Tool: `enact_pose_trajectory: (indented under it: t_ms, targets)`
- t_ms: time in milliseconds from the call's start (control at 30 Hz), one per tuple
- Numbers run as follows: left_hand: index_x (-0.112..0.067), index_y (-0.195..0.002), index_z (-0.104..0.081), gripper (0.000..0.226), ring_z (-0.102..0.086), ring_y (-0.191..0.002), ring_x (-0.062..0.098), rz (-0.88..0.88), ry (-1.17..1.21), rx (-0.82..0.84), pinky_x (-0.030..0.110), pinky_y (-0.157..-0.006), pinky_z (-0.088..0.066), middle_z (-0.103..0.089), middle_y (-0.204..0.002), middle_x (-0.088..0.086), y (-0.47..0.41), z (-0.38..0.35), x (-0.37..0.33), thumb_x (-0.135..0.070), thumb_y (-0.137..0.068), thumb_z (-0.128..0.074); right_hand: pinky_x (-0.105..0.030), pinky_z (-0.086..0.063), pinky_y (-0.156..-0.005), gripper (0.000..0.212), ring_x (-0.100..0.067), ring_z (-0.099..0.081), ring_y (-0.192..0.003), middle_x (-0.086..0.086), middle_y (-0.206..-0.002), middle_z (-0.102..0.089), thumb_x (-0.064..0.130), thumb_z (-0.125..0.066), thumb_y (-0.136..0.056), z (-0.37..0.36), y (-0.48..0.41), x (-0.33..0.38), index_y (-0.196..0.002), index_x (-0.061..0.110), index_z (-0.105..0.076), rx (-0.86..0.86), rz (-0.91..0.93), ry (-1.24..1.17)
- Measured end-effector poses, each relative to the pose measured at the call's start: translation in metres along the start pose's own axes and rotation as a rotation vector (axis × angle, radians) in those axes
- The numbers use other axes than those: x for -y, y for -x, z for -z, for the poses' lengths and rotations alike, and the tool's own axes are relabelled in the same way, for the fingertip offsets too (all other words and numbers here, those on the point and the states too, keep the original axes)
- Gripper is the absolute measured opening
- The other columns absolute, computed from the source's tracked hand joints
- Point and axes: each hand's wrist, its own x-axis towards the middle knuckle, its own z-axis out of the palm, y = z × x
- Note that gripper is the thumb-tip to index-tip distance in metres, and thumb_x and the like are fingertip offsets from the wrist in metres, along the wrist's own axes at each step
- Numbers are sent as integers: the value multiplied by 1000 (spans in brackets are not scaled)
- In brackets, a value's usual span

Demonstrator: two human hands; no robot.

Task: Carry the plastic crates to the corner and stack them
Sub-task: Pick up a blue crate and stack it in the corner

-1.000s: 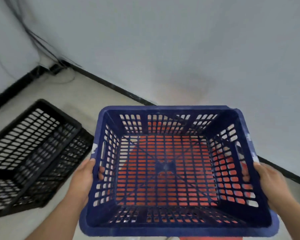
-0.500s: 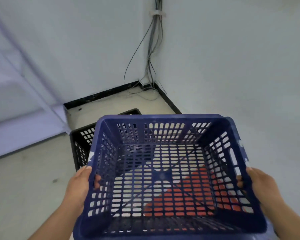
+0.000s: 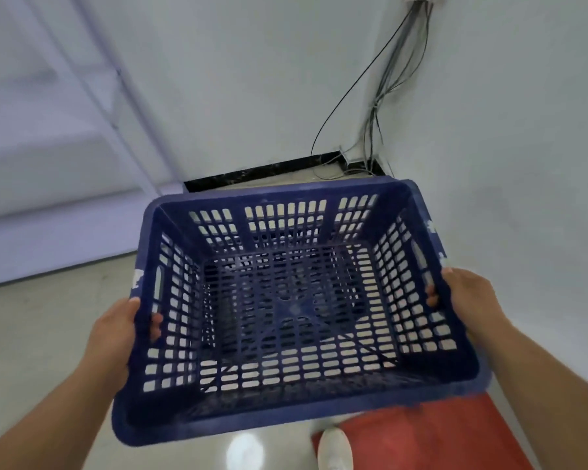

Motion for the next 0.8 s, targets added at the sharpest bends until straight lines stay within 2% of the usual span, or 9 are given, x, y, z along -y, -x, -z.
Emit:
enact_pose_trajectory:
  t_ms: [133, 367, 667, 800]
  targets:
    - [-1, -100, -59, 35, -51, -61, 28, 72, 23, -73, 40, -60, -44, -59, -76, 17, -32, -10, -3, -30, -92, -40, -37, -44, -64, 34, -28, -55, -61, -18, -78, -64, 21, -42, -99, -30, -48, 23, -82, -1, -62, 67, -4, 3]
    - [-3, -101, -59, 34, -50, -62, 25, 123, 81, -122, 40, -62, -44, -58, -75, 14, -77, -26, -4, -28, -89, -40, -31, -42, -53, 29, -24, -52, -57, -13, -74, -61, 17, -40, -98, -80, -99, 51, -83, 2, -59, 128, 7, 48]
    - [-1, -105, -59, 37, -50, -60, 24, 158, 60, -129, 40, -62, -42, -60, -75, 12, -123, -42, 0, -30, -93, -39, -35, -45, -61, 29, -25, -56, -61, -14, -78, -64, 23, -42, -98, -113, -135, 41, -86, 5, -62, 111, -43, 74]
    - [-3, -104, -57, 32, -49, -58, 23, 167, 67, -132, 35, -58, -42, -59, -74, 12, -137, -46, -4, -28, -96, -39, -43, -48, -70, 29, -26, -57, -62, -14, -78, -65, 24, -44, -97, -123, -143, 44, -83, 7, -63, 98, -59, 84]
